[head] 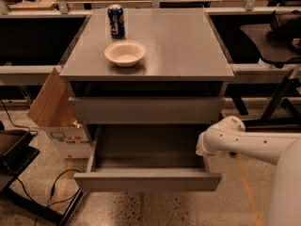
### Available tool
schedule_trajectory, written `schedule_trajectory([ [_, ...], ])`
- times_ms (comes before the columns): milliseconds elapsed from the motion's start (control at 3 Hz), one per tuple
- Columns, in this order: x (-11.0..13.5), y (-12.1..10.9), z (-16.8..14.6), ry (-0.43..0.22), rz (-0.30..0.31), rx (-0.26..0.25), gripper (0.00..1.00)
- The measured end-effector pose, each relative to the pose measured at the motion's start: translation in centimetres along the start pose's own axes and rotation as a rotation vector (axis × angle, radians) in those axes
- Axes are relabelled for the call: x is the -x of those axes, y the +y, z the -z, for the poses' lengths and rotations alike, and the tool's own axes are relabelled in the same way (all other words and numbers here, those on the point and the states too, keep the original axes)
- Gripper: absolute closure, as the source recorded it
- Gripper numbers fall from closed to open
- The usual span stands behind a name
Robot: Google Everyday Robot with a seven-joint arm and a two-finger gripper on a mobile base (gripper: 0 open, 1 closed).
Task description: Open middle drawer
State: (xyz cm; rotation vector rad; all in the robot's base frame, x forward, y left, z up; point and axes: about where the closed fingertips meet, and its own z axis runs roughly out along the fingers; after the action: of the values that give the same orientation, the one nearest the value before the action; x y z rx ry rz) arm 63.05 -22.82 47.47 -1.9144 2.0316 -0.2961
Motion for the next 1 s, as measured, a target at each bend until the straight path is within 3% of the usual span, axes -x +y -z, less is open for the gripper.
schedule_trajectory([
  [333, 2.3, 1.2, -2.1, 0.006, 0.023, 0.046, 1.00],
  [667, 5.2, 3.9, -4.6, -0.014, 0.043, 0.108, 1.00],
  [1000, 5.3, 4.3, -4.8, -0.017, 0.041, 0.117, 1.00],
])
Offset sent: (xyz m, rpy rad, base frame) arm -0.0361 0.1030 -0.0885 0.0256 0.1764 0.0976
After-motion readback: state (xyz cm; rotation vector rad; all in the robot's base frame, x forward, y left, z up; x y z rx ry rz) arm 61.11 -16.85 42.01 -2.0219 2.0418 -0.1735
